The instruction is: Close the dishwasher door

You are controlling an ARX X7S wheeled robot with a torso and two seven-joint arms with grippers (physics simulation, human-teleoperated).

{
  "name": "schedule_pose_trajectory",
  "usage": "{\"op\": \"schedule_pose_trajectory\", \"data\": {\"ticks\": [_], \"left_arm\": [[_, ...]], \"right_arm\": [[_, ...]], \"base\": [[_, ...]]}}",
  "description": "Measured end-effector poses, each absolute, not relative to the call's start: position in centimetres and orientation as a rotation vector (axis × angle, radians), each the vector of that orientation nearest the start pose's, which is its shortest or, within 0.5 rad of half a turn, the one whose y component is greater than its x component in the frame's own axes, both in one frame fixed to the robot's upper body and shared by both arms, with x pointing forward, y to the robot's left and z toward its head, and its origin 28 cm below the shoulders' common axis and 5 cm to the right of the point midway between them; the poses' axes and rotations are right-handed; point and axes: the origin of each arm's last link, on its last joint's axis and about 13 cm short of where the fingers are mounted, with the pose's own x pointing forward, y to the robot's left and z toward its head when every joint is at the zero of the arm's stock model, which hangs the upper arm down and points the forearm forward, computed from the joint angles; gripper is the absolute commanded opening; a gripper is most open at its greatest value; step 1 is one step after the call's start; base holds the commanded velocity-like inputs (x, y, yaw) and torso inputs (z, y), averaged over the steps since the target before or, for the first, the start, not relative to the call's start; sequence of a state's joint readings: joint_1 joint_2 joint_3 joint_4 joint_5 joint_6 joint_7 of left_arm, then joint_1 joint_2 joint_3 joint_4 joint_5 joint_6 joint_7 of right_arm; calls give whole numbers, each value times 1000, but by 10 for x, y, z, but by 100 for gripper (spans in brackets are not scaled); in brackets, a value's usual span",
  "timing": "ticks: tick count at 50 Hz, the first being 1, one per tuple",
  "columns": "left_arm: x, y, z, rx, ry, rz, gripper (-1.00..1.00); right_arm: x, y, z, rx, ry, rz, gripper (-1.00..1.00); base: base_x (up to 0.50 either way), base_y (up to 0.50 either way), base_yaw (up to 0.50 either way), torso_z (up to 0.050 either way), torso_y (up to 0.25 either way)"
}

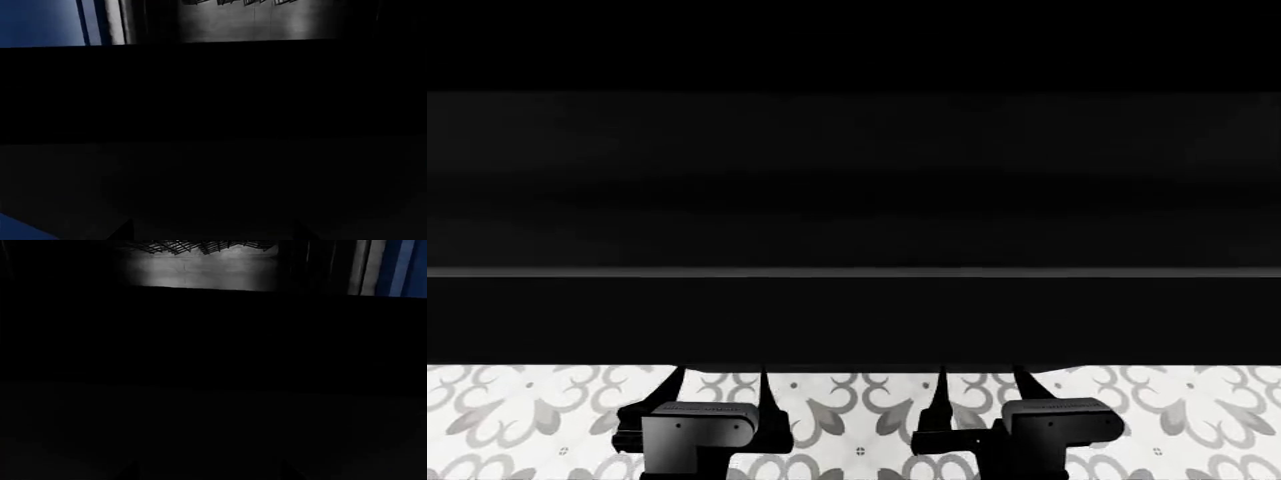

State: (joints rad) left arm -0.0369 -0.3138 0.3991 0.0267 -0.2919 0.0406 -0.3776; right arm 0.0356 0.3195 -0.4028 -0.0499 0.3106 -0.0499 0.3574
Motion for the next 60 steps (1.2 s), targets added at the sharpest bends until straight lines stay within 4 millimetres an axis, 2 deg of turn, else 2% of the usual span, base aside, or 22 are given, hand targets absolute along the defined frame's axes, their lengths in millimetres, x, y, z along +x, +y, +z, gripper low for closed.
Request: {"op": "schedule_pose_trajectory", "data": {"ticks": [34, 60], "left_arm": [[204, 201, 17, 18, -10, -25, 100], [215, 199, 21, 7, -41, -21, 100]], "right_arm": [[203, -92, 27, 24, -31, 47, 100], [208, -93, 32, 33, -38, 52, 100]], "base": [[0, 0, 0, 0, 0], [0, 0, 0, 0, 0]]}}
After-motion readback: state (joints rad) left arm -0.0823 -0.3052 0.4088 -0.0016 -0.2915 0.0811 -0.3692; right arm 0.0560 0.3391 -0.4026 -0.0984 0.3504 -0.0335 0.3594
